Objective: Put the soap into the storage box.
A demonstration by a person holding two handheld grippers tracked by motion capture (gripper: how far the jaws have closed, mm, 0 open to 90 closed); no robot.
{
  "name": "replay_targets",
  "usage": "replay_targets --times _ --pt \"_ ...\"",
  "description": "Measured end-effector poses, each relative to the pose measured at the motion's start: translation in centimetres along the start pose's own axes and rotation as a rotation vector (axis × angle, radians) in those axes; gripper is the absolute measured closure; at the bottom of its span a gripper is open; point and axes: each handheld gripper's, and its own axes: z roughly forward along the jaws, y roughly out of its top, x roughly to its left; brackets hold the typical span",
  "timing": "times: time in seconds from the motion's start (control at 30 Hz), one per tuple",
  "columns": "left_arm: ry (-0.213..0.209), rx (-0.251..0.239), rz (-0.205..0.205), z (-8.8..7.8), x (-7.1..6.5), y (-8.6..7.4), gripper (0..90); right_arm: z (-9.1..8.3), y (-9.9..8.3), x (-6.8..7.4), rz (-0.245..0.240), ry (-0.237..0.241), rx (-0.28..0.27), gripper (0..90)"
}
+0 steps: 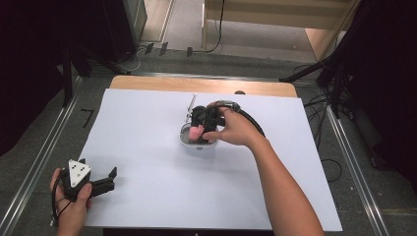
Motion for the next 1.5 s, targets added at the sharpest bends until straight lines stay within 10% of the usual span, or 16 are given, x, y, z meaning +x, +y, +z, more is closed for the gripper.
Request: replay_targets --times 1.5 --pt "-0.001 0.001 0.000 0.0 0.0 0.0 0.0 -2.3 -2.0 -0.4 0.145 -0.017 -0.029 28.4"
